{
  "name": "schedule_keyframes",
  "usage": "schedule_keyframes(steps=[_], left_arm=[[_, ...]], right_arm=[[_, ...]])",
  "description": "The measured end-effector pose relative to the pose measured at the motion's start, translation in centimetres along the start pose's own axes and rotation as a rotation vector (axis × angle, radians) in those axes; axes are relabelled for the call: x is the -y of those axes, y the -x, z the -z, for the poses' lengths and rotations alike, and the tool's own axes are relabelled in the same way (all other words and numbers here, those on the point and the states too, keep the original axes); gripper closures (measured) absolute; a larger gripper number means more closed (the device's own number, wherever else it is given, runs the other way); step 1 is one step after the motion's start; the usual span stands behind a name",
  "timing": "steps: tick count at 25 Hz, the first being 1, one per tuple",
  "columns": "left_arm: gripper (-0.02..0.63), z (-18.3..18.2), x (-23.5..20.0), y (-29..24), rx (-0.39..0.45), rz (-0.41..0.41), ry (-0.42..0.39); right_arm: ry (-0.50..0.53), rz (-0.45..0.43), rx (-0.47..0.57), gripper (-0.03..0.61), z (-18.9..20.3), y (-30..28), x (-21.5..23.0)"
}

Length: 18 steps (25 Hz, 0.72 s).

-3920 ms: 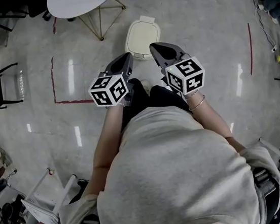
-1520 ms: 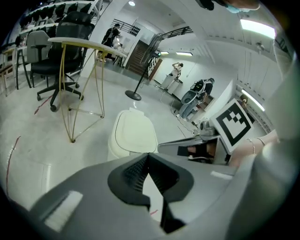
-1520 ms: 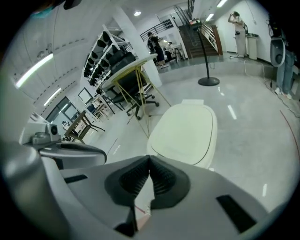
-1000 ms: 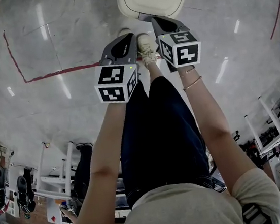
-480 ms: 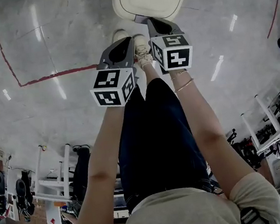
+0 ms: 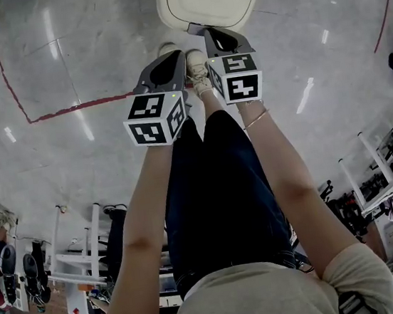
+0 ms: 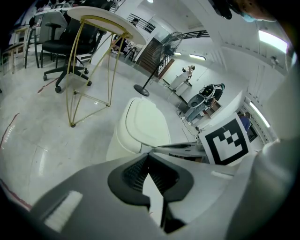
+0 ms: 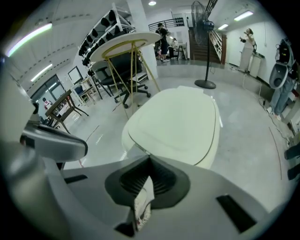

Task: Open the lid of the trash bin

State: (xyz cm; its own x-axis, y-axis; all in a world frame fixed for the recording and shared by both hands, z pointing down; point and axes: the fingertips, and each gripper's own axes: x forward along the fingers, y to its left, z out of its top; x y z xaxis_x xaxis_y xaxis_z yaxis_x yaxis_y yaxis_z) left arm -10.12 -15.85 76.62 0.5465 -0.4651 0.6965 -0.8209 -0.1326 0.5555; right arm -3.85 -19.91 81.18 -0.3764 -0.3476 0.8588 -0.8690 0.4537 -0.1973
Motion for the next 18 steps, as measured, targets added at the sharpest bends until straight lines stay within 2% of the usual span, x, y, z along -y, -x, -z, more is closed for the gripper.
schedule_keyframes(steps=[4, 8, 15, 18], left_arm=[[0.604, -0.1, 0.6, 0.1, 0.004, 0.014, -0.010], [0.604, 0.0, 0.8, 0.1, -0.011, 0.025, -0.028], [0.604, 0.4, 1.3, 0.7, -0.026, 0.032, -0.044], [0.604, 0.4, 1.5, 1.1, -0.024, 0.035, -0.049]], right_arm=[[-0.011, 0.007, 0.040, 0.571, 0.0, 0.1, 0.1], [-0.004, 0.023, 0.034, 0.571, 0.1, -0.1, 0.1], [-0.103, 0.004, 0.052, 0.572, 0.5, 0.4, 0.2], [-0.092, 0.022, 0.054, 0.571, 0.6, 0.5, 0.1]])
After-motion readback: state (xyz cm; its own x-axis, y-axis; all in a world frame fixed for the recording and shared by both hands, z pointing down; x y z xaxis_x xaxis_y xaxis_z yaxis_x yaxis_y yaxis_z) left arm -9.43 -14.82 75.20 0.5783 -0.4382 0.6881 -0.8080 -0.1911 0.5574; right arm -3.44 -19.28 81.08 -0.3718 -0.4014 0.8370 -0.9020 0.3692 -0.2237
